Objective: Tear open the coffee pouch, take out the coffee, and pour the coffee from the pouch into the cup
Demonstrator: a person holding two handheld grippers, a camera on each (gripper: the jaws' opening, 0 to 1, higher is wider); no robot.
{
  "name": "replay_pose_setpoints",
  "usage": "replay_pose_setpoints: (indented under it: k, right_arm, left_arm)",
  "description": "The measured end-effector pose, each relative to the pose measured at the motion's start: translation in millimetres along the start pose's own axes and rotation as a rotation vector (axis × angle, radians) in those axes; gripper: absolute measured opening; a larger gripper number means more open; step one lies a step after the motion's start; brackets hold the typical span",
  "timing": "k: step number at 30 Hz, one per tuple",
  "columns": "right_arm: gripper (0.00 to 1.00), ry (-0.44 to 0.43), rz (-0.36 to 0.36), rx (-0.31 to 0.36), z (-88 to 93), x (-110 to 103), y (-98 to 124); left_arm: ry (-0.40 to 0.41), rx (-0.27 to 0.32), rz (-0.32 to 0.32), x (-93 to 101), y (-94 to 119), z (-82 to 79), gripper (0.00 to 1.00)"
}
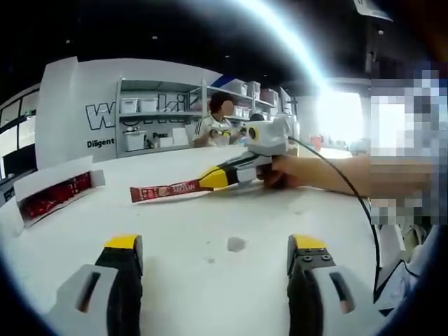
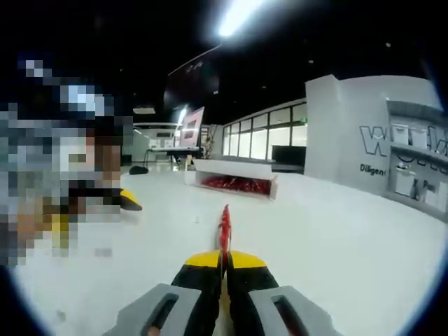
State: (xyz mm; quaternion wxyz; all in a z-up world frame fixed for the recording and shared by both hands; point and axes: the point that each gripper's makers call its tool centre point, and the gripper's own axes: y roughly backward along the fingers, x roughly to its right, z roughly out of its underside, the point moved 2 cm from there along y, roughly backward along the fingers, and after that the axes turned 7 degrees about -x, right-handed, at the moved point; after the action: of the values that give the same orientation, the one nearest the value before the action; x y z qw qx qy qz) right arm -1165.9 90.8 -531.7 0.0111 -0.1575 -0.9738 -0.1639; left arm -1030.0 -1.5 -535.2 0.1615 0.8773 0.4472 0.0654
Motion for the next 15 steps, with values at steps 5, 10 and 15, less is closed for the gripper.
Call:
replay_pose_setpoints:
  k: [5,10,15]
  right_arm:
    - [0.04,0.003,0.002,0.007,-1.2,-0.6,0.6]
    - [0.04,0.006,-0.001,0.022,-3.6,-3.9,2.3]
    - [0.04,0.016,-0.005,0.018,-3.6,-4.8,1.5]
  left_arm:
    - [-0.008,0.005,0.005,1.8,1.0,-0.4,0.84]
    - [-0.024,0.001,0.007,4.1,1.3,0.3,0.82]
    - [-0.032,0.0,0.026,5.7,1.5,0.2,0.8]
